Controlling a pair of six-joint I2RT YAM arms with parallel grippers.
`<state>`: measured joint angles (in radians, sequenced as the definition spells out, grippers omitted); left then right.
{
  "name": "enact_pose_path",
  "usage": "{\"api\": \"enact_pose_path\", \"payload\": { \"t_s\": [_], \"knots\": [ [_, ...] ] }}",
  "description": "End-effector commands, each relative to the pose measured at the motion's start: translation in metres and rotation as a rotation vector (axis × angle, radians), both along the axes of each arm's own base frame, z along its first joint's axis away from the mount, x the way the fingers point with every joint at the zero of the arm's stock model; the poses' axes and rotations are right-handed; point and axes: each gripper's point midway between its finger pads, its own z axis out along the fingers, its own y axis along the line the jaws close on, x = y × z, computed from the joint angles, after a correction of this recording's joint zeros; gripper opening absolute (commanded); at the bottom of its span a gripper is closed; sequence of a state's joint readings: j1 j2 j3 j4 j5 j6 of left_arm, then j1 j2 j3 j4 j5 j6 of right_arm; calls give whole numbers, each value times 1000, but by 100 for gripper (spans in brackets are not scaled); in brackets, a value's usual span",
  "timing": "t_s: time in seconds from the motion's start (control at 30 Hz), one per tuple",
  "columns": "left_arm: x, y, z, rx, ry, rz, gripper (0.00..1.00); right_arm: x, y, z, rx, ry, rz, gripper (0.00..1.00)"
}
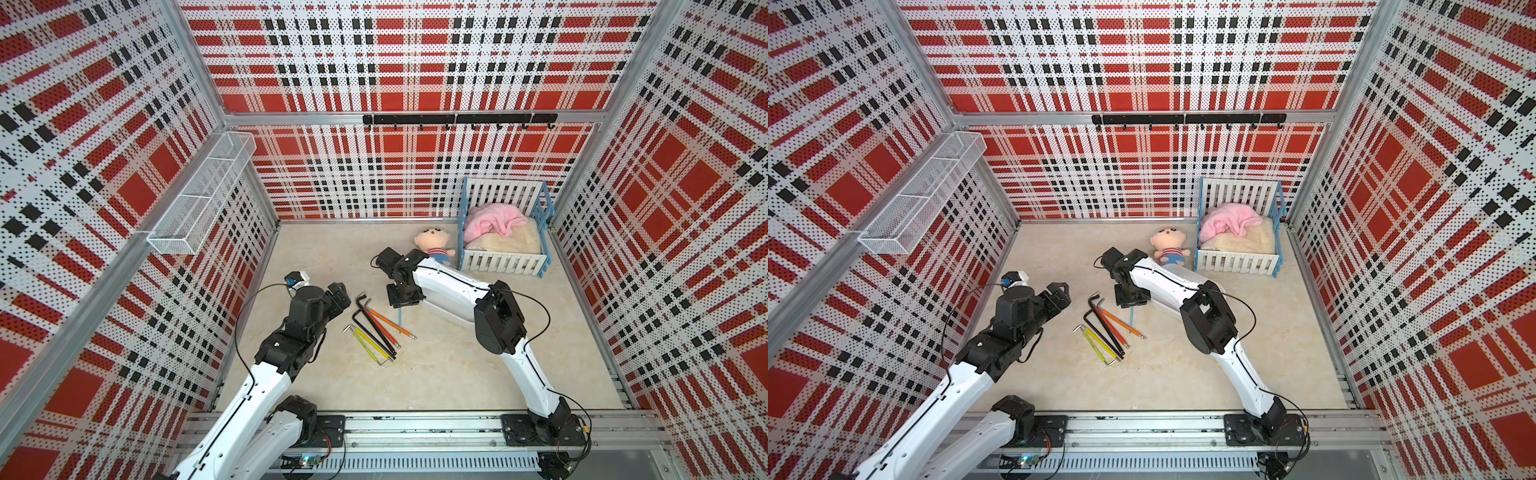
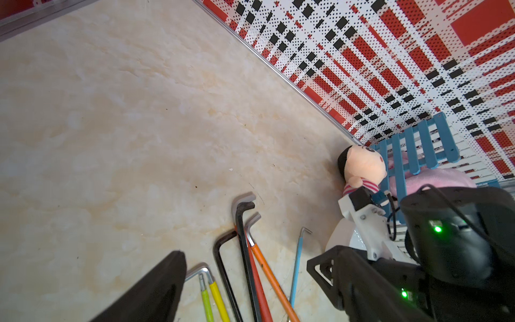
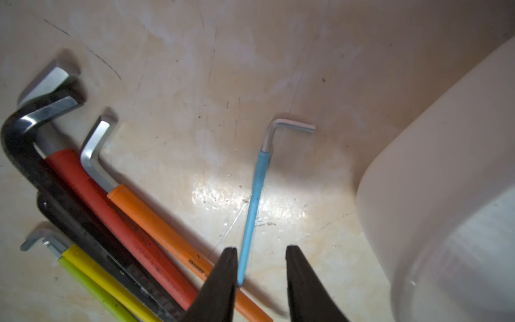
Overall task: Put the hex key on the desktop into the storage box
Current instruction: Pick up the Allen key from the center of the board.
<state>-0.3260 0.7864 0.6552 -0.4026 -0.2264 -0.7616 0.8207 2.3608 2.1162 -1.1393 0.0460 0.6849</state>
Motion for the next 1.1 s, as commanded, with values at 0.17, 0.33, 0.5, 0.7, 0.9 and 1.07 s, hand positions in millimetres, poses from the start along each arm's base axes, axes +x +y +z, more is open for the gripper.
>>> {"api": "enact_pose_path", "payload": {
  "t_s": [0.17,0.33,0.5,0.7,0.9,1.07],
  "knots": [
    [-10,-1,-2,61,-15,-68,91,11,6,-16,-16,9,-22,33],
    [-12,-5,-1,47,-21,-96,89,12,2,-26,-44,26,-39,31],
    [-18,-19,10,12,-44,-179,85,11,4,-37,-44,43,-43,31],
    [-39,-40,8,-50,12,-289,77,9,0,-46,-67,57,-55,29],
    [-72,-45,6,-91,41,-349,76,6,-4,-55,-84,71,-68,28],
    [-98,-46,-1,-113,29,-408,75,5,-5,-57,-88,73,-72,24]
  ]
}}
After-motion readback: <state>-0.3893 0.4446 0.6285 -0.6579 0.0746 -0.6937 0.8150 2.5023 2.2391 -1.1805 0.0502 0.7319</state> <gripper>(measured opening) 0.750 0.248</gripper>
